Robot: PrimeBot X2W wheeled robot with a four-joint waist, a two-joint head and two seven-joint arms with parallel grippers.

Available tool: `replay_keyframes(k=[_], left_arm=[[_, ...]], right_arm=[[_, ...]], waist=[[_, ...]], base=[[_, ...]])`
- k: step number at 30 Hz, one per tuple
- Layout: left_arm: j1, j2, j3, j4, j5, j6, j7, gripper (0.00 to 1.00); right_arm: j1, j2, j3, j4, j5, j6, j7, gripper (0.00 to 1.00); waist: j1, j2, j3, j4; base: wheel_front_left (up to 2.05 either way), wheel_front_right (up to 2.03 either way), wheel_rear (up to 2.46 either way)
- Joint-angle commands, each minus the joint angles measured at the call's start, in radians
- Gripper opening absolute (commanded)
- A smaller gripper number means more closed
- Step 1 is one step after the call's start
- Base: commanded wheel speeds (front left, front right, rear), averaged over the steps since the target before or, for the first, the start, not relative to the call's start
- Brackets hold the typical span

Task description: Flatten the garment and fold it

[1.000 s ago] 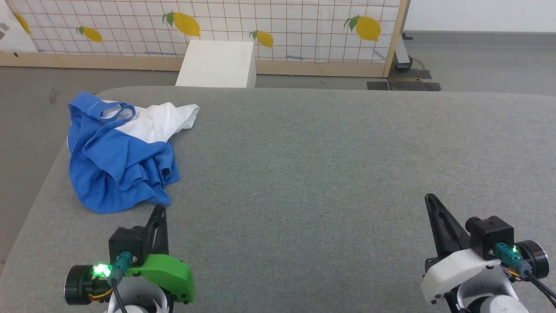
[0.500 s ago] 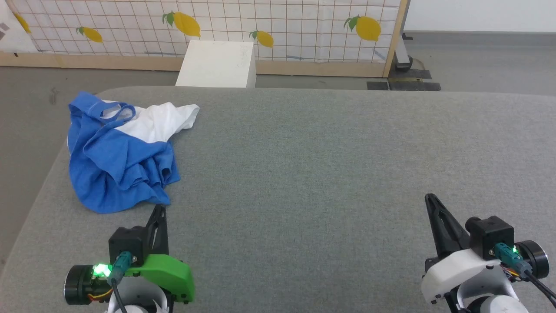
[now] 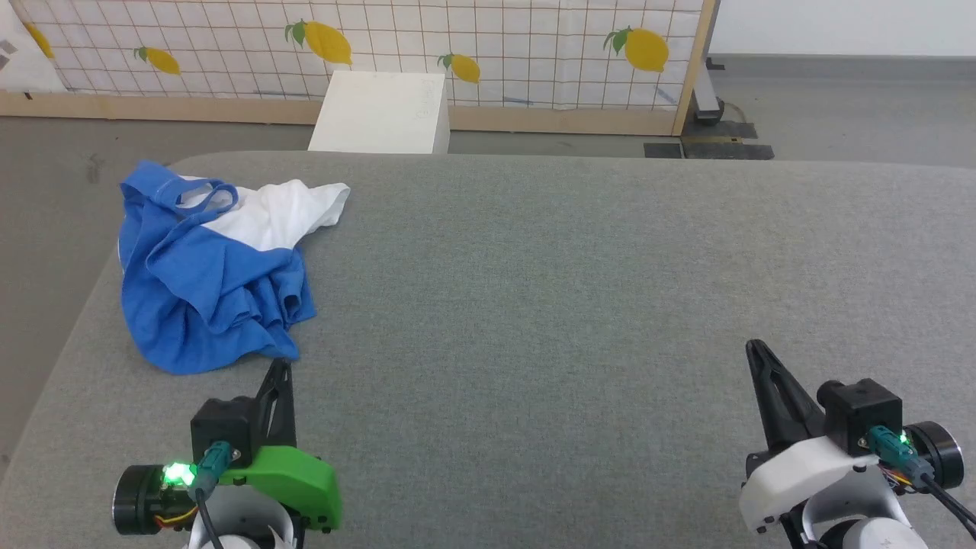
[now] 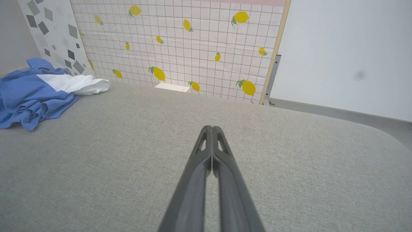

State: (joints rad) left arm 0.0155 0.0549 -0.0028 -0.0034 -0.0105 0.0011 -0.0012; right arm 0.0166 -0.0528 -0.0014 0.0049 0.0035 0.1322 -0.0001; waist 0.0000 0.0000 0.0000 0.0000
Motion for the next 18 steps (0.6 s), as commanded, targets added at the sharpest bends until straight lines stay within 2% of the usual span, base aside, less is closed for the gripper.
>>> replay_keyframes(k=[1,18], left_arm=[[-0.015,-0.005,0.003,0.003,0.010,-0.001,0.001,0.00],[0.000,0.000,0.000,0.000,0.000,0.000,0.000,0.00]], right_arm=[[-0.017,0.003,0.001,-0.005,-0.004,-0.002,0.000,0.00],[0.000,0.000,0.000,0.000,0.000,0.000,0.000,0.00]], waist=[[0.0000,0.0000,0.000,0.000],[0.0000,0.0000,0.000,0.000]], base=[[0.00,0.00,0.00],[0.00,0.00,0.00]])
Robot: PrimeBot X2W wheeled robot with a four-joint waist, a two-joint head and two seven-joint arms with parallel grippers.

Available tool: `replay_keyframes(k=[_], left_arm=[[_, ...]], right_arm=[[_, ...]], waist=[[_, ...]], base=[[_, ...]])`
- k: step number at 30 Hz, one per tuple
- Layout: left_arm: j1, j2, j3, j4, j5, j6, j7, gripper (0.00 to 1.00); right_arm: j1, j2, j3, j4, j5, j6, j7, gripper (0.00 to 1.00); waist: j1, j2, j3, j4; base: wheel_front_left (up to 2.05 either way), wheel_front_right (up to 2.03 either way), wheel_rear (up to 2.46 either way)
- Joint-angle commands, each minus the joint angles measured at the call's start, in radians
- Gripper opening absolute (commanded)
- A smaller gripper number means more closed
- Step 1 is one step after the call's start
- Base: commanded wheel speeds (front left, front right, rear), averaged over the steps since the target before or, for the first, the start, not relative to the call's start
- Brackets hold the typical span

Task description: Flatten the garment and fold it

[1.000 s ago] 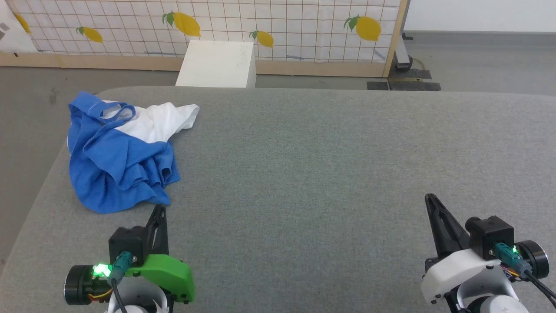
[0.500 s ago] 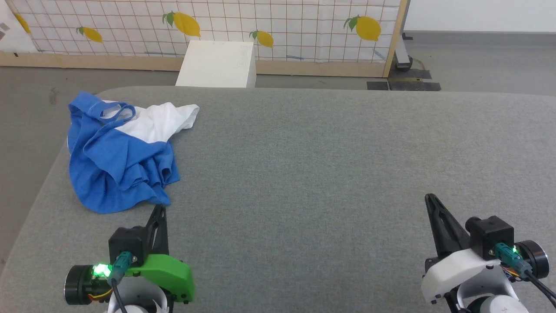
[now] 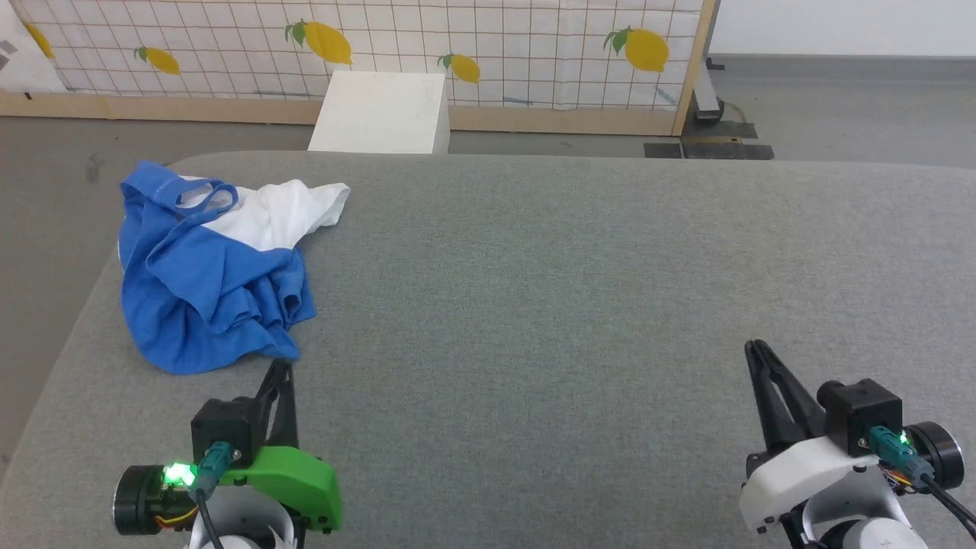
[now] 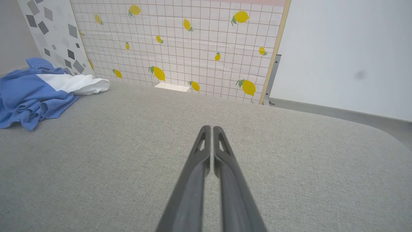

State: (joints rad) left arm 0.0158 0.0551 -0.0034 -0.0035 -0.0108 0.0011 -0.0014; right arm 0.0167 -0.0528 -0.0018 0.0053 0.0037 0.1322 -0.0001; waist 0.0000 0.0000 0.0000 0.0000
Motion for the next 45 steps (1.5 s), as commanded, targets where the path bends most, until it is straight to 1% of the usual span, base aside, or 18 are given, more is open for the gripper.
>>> replay_keyframes(k=[1,2,3,4,5,33,45], left_arm=[[0.001,0.000,-0.001,0.000,0.000,0.000,0.000,1.00],[0.001,0.000,-0.002,0.000,0.000,0.000,-0.001,0.00],[0.001,0.000,-0.002,0.000,0.000,0.000,0.000,1.00],[0.001,0.000,-0.002,0.000,-0.001,0.000,0.000,0.00],[0.001,0.000,-0.003,0.000,-0.002,0.000,-0.002,1.00],[0.029,-0.001,-0.017,-0.014,-0.038,0.002,-0.066,1.00],[0.027,-0.002,-0.020,-0.023,-0.054,0.008,-0.090,1.00]], right_arm=[[0.000,0.000,0.000,0.001,0.000,0.000,0.000,1.00],[0.000,0.000,-0.001,0.001,0.001,0.000,-0.001,0.00],[0.000,0.000,-0.001,0.001,0.000,0.000,0.000,1.00],[0.000,0.000,-0.001,0.001,0.000,0.000,0.000,0.00],[0.000,0.000,-0.002,0.002,0.002,0.000,-0.002,1.00],[0.003,0.000,-0.054,0.023,0.057,0.000,-0.066,1.00],[-0.004,0.001,-0.069,0.028,0.062,-0.001,-0.091,1.00]], waist=[[0.0000,0.0000,0.000,0.000],[0.0000,0.0000,0.000,0.000],[0.0000,0.0000,0.000,0.000],[0.0000,0.0000,0.000,0.000],[0.0000,0.0000,0.000,0.000],[0.0000,0.0000,0.004,-0.001],[0.0000,0.0000,0.017,0.021]], base=[[0.00,0.00,0.00],[0.00,0.00,0.00],[0.00,0.00,0.00],[0.00,0.00,0.00],[0.00,0.00,0.00],[0.00,0.00,0.00],[0.00,0.00,0.00]])
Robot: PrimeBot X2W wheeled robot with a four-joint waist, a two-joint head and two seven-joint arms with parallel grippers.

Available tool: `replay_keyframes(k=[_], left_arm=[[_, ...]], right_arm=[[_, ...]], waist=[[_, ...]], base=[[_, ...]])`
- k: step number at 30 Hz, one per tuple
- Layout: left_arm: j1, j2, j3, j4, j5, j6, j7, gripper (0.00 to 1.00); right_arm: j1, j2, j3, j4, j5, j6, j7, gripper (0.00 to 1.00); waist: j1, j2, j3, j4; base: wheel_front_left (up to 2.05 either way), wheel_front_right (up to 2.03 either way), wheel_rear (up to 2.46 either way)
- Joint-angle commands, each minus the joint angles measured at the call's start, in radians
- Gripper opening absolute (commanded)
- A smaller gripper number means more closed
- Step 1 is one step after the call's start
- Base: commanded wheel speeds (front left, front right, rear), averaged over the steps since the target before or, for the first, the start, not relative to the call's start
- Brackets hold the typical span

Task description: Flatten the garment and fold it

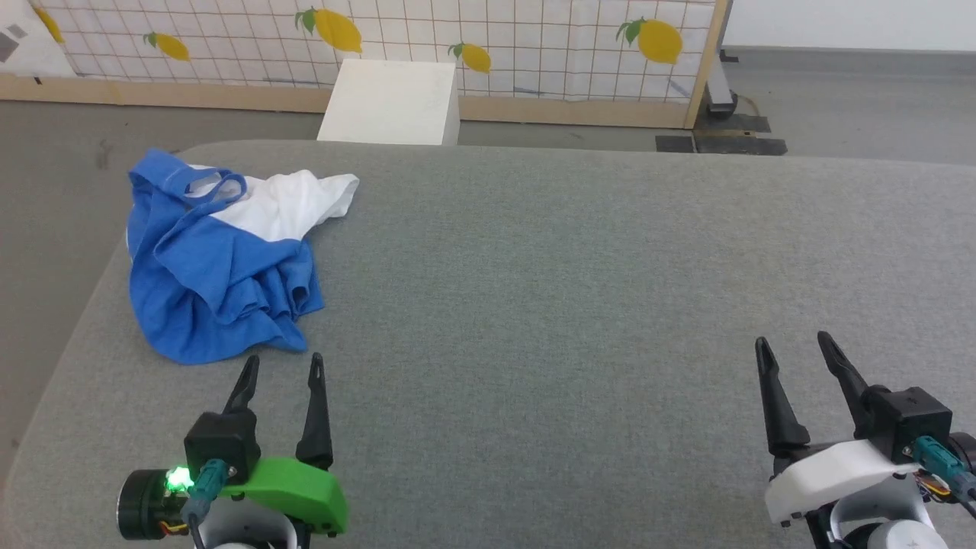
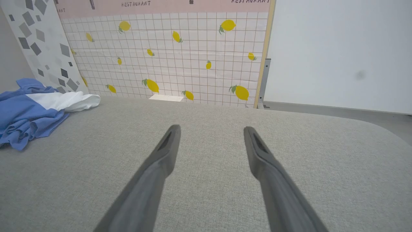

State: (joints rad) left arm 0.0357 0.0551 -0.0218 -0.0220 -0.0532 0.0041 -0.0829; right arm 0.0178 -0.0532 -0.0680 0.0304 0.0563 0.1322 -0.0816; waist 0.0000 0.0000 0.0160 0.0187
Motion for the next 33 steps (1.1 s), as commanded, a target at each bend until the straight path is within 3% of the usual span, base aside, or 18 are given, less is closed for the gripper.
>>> replay_keyframes(k=[1,19,33], left_arm=[[0.008,-0.002,-0.002,-0.005,-0.012,0.006,-0.011,1.00],[0.027,-0.003,-0.001,-0.018,-0.040,0.022,-0.054,1.00],[0.045,-0.003,-0.005,-0.027,-0.071,0.031,-0.087,1.00]], right_arm=[[-0.006,0.001,-0.003,0.003,0.010,-0.001,-0.011,1.00],[-0.008,0.002,0.012,0.034,0.020,-0.001,-0.055,1.00],[-0.007,0.002,0.029,0.063,0.028,-0.001,-0.088,1.00]], waist=[[0.0000,0.0000,0.001,0.005],[0.0000,0.0000,0.007,0.120],[0.0000,0.0000,0.011,0.257]], base=[[0.00,0.00,0.00],[0.00,0.00,0.00],[0.00,0.00,0.00]])
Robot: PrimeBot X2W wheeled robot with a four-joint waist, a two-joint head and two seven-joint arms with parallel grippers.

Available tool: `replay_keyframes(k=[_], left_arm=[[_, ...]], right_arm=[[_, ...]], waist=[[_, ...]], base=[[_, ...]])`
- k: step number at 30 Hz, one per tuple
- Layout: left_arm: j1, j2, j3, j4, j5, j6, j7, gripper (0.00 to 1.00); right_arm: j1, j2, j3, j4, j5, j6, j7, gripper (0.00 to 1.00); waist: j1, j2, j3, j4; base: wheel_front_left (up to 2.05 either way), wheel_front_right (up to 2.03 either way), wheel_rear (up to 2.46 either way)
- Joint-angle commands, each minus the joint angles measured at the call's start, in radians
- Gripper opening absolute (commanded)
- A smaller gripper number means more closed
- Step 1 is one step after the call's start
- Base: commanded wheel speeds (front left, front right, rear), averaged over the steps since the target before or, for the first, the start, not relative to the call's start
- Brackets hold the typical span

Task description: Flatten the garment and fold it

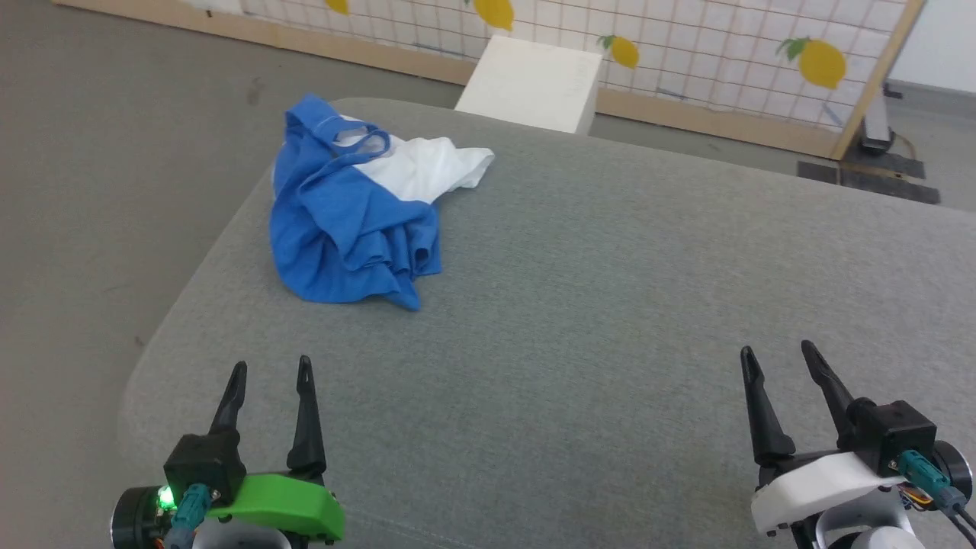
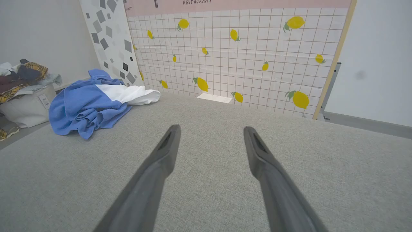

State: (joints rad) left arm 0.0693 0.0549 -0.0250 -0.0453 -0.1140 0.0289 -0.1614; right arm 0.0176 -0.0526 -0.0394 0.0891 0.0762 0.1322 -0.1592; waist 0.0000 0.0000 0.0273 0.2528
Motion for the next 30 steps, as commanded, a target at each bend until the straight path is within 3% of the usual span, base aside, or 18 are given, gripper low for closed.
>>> replay_keyframes(k=[1,30], left_arm=[[0.013,-0.003,-0.002,-0.004,-0.013,0.007,-0.011,1.00],[0.044,-0.004,-0.019,-0.019,-0.067,0.030,-0.075,1.00]], right_arm=[[-0.007,0.001,0.001,0.006,0.010,-0.001,-0.013,1.00],[-0.014,0.002,-0.012,0.050,0.029,-0.001,-0.077,1.00]], waist=[[0.0000,0.0000,0.000,0.031],[0.0000,0.0000,0.013,0.149]], base=[[0.00,0.00,0.00],[0.00,0.00,0.00]])
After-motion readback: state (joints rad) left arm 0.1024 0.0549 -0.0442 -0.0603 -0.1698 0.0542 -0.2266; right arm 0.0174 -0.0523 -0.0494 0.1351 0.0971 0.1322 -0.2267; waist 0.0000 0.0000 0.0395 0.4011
